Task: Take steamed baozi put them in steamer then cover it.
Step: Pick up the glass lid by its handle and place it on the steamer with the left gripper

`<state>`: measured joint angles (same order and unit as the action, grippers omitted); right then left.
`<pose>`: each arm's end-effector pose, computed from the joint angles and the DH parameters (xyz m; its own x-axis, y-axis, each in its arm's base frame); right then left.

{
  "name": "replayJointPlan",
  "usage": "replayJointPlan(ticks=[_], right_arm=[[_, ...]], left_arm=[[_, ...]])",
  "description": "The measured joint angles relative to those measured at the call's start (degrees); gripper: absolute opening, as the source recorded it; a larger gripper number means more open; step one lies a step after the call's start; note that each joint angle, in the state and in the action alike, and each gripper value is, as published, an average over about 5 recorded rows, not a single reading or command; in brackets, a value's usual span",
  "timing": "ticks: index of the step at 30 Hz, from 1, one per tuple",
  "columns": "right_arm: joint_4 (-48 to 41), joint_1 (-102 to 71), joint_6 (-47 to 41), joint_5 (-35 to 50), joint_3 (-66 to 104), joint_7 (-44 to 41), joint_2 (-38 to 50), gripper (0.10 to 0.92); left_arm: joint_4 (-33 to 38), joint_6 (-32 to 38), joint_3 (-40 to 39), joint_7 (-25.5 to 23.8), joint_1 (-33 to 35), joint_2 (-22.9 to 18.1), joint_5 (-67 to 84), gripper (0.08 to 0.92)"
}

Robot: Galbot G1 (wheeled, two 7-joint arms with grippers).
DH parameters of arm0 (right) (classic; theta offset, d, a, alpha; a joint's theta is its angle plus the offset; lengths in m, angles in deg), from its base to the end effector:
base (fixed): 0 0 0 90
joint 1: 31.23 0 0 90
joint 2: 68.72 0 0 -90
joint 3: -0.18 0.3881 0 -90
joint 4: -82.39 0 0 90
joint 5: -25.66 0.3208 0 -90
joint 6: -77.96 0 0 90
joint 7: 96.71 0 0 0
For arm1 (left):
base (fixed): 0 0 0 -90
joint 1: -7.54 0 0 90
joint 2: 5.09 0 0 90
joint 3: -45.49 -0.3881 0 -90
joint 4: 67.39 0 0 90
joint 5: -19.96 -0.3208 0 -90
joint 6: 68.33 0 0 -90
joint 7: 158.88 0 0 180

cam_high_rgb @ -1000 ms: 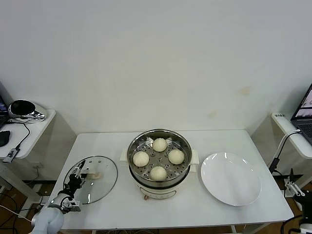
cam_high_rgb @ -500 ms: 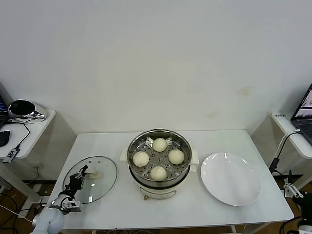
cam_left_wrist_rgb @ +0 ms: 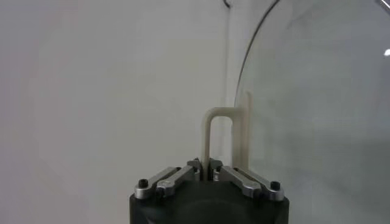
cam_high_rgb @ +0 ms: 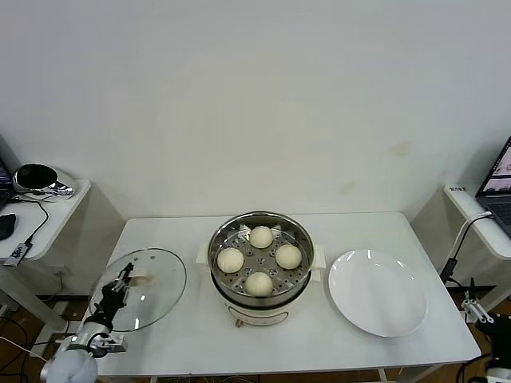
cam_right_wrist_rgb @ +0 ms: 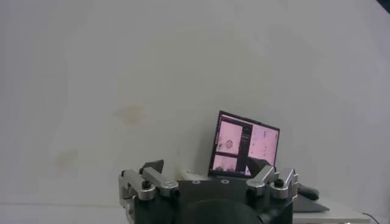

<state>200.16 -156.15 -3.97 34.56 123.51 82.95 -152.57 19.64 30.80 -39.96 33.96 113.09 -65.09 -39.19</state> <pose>0.0682 -0.1806 -0.3166 -0.9095 0.3936 -0.1342 0.4152 0.8771 -0.2415 0.2171 0.2244 -0.4110 -0.9970 0.0592 0.0494 0.0513 0.0310 0.9982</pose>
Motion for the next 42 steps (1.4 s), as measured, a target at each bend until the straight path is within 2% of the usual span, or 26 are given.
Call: replayJointPlan(ticks=[6,13,18,23,31,42], right_arm=[[0.0,-0.3,0.2,-0.2,-0.8,-0.2,0.1,0.823],[0.2,-0.3,0.4,-0.9,-1.9,-0.3,-0.3,0.823],[0.1,0.1,0.5,-1.7,-2.7,-0.4,-1.0,0.823],[-0.2,0.6,0.6,-2.7,-3.2,-0.4,-1.6,0.823],[-0.3,1.7,0.2,-4.7,-4.3,-0.2,-2.6,0.823],[-1.3,2.9,0.5,-8.3,-6.6,0.3,-3.9,0.823]], left_arm=[[8.9,-3.3,4.5,-2.2,3.9,2.2,1.5,0.149],[17.9,-7.8,6.2,-6.8,4.9,6.4,4.8,0.149],[23.2,-12.2,3.0,-9.5,3.8,9.3,6.7,0.149],[27.9,-17.5,-4.1,-12.0,0.5,10.3,7.4,0.149],[32.6,-26.6,-17.0,-16.8,-6.1,8.3,5.2,0.147],[33.0,-34.5,-29.4,-23.3,-12.4,0.6,-4.5,0.147]])
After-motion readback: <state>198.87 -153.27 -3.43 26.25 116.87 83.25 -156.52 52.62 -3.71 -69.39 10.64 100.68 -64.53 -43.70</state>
